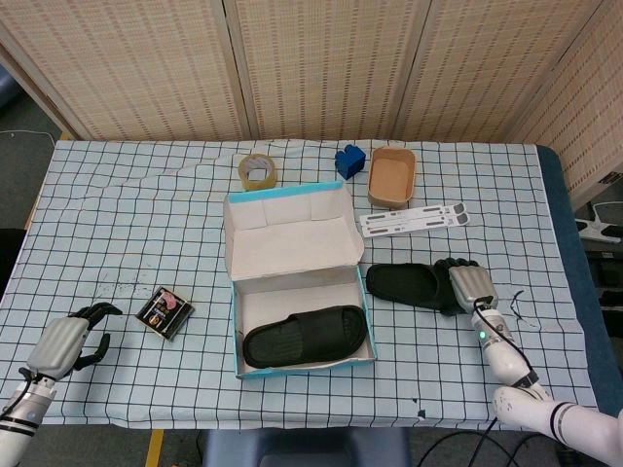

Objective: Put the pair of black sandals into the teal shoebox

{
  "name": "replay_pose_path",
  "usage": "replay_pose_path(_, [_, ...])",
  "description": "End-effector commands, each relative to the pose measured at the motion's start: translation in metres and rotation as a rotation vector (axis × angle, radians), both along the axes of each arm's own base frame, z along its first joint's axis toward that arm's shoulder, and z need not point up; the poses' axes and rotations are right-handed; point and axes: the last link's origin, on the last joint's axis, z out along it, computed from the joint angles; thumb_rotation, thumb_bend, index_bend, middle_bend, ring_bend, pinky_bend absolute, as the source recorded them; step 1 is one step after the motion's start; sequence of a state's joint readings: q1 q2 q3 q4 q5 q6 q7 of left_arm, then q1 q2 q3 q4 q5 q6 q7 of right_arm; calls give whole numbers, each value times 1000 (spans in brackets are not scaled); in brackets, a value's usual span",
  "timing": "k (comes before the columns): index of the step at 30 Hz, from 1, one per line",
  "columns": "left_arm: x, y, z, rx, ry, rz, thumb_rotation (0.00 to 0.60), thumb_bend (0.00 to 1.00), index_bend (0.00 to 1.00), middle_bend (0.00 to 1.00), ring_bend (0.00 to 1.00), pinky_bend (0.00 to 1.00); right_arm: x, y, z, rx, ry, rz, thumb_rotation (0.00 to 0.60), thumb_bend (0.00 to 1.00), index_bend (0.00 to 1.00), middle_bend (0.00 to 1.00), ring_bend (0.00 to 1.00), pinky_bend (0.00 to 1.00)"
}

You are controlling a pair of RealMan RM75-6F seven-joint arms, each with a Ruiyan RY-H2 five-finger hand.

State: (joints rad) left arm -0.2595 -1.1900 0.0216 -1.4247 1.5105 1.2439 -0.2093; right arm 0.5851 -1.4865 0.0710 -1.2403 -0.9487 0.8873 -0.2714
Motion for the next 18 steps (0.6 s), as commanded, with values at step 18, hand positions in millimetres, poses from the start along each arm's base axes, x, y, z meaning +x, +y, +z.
replay_pose_path(18, [0,0,-1,-4,6,5,600,566,283,225,278,455,69,66,79,-569,286,371,600,0,689,608,459,464])
